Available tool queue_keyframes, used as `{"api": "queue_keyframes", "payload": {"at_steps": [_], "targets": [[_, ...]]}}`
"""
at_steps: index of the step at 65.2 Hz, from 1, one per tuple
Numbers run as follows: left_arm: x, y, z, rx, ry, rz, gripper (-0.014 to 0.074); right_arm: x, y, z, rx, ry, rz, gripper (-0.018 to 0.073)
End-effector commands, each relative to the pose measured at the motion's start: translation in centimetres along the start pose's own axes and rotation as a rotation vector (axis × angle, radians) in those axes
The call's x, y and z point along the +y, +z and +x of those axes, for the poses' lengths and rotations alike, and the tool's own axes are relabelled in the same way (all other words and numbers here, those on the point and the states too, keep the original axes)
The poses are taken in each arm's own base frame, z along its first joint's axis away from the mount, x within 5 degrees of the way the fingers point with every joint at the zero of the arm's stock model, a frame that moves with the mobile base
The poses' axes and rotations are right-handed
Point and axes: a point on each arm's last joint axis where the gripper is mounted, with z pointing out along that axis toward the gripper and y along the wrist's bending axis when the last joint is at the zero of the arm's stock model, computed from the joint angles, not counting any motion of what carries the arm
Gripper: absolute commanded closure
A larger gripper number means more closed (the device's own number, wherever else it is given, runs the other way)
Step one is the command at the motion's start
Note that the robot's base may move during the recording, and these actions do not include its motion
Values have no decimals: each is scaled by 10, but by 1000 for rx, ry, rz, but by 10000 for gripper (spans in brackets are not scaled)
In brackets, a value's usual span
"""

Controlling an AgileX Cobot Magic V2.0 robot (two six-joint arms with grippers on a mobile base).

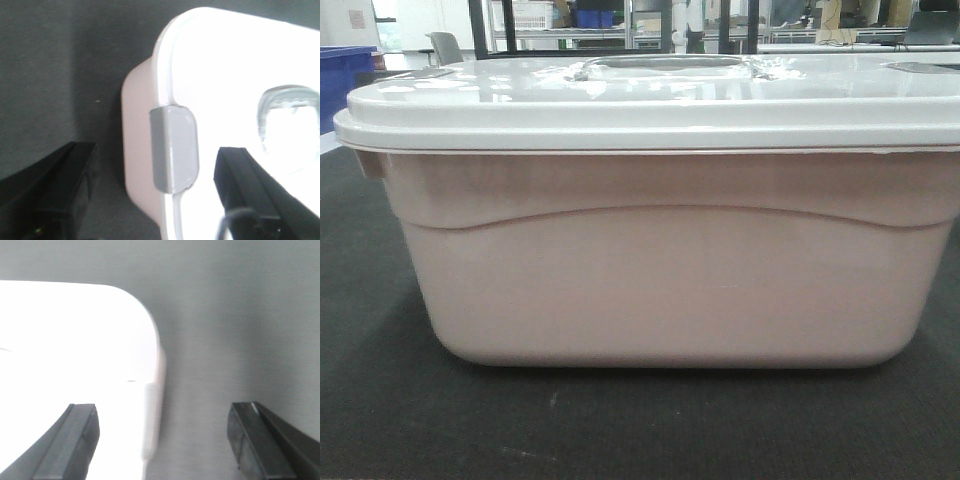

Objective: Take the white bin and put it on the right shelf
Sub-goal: 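Raise both grippers and close them on the bin's grey side handles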

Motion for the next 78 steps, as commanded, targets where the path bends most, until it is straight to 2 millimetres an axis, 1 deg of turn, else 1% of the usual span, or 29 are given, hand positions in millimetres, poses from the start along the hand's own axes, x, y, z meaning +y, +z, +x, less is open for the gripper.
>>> {"api": "queue_keyframes", "payload": {"at_steps": [1, 7, 12, 18, 27, 31, 41, 57, 65, 78], "targets": [[-5, -13, -7, -101, -4, 120, 207, -1, -12, 1, -27, -3, -115, -64], [9, -11, -8, -121, -31, 205, 207, -20, -1, 7, 4, 40, -197, -64], [21, -2, -4, -109, -65, 311, 207, -33, 8, 16, 4, 101, -308, -64], [28, 10, 1, -109, -77, 424, 207, -40, 19, 24, -21, 117, -415, -64], [43, 29, 9, -72, -105, 430, 207, -49, 42, 47, 43, 140, -453, -64], [46, 34, 11, -54, -119, 433, 207, -50, 48, 53, 47, 152, -485, -64], [47, 39, 20, -32, -113, 487, 207, -48, 56, 58, 24, 179, -562, -64], [48, 46, 29, -23, -131, 521, 207, -50, 68, 71, 40, 227, -614, -64], [42, 52, 29, -20, -119, 536, 207, -51, 72, 76, 52, 236, -618, -64], [28, 65, 34, 28, -92, 555, 207, -49, 72, 75, 47, 241, -631, -64]]}}
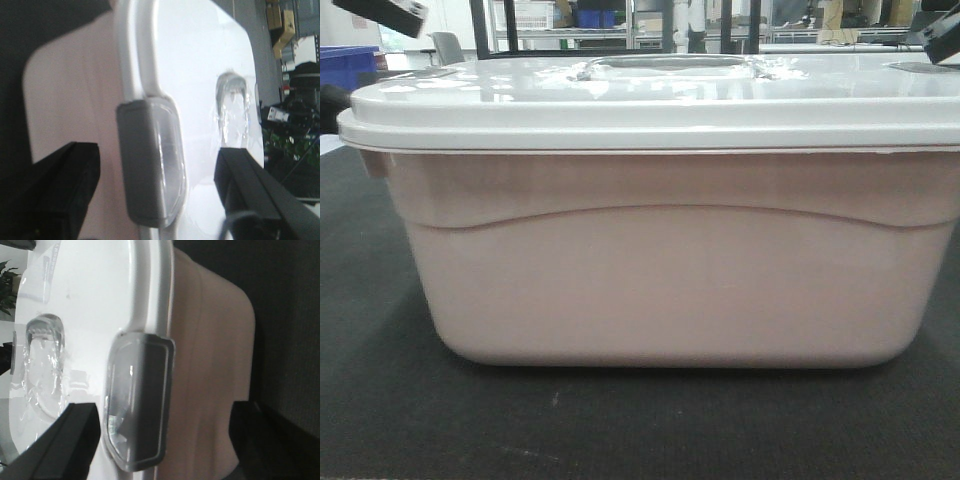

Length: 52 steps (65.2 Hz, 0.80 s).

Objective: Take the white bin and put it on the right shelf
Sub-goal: 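Raise both grippers and close them on the bin's grey side handles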

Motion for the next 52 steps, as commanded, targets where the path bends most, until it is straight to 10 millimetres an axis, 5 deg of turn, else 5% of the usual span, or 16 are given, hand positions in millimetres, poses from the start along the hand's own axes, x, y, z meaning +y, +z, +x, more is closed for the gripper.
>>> {"api": "queue_keyframes", "payload": {"at_steps": [1, 52], "targets": [[-24, 0, -1, -11, 35, 108, 207, 24, -7, 4, 38, -35, -150, -64], [-31, 17, 5, 29, 72, 80, 207, 36, 6, 7, 74, -62, -183, -64]]}}
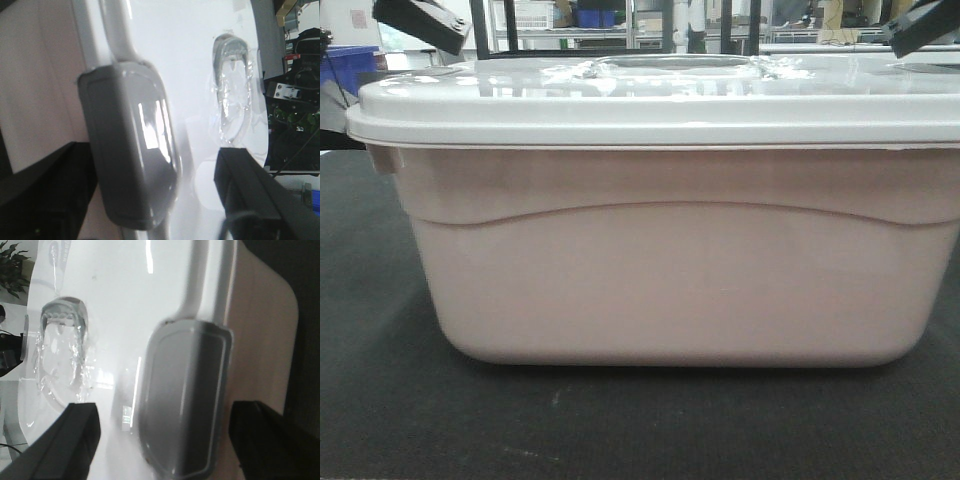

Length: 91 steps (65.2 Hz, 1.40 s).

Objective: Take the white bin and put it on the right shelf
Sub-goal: 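Raise both grippers and close them on the bin's grey side handles, then lift the pink bin off the table with both grippers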

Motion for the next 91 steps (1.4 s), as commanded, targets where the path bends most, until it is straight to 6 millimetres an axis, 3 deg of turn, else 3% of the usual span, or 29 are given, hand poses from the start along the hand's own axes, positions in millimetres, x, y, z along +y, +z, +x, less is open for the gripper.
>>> {"api": "queue_keyframes", "payload": {"at_steps": [1, 91], "targets": [[-20, -3, -5, -47, 33, 69, 207, 24, -8, 3, 25, -31, -145, -64], [-18, -3, -6, -59, 36, 42, 207, 29, 0, 4, 37, -46, -150, -64]]}}
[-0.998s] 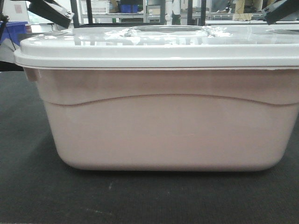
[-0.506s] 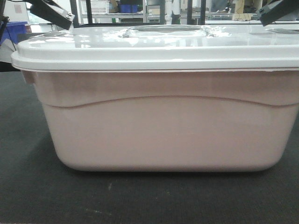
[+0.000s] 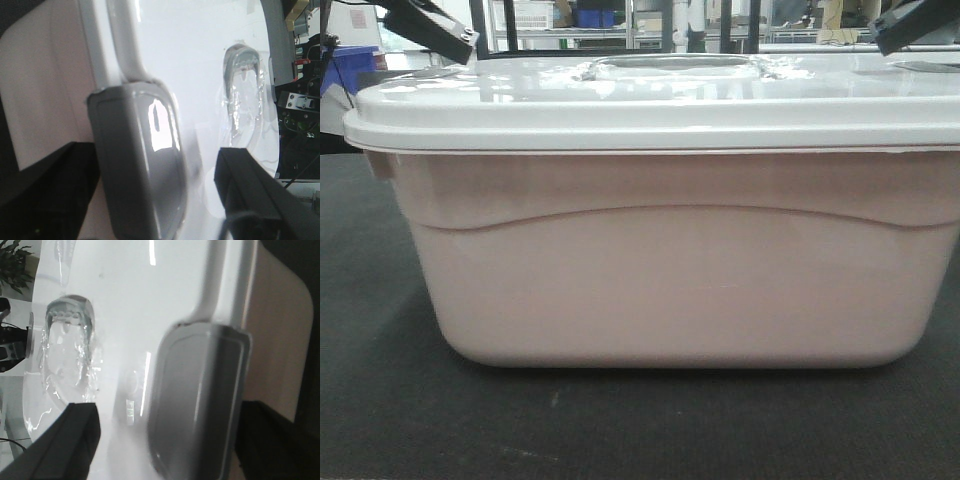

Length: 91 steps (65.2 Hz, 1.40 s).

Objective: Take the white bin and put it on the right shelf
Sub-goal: 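Lift the pink bin off the table with both grippers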

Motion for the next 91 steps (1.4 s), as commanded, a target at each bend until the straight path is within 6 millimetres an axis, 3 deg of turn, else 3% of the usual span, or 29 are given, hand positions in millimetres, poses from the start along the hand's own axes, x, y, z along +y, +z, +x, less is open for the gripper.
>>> {"api": "queue_keyframes", "payload": {"at_steps": [1, 12, 31, 57, 76, 91], "targets": [[-20, -5, -4, -38, 32, 71, 207, 23, -6, 2, 21, -34, -134, -64], [-20, -5, -4, -38, 32, 71, 217, 23, -6, 2, 21, -34, -135, -52], [-19, -5, -3, -31, 37, 63, 330, 24, -6, 3, 27, -34, -139, 134], [-21, -6, -1, 1, 84, 70, 333, 35, -13, -2, 21, -122, -156, 136], [-42, -15, -13, 16, 179, 134, 335, 65, -32, -13, -48, -254, -151, 136], [-61, -24, -28, -22, 261, 144, 335, 74, -38, -8, -66, -287, -149, 136]]}}
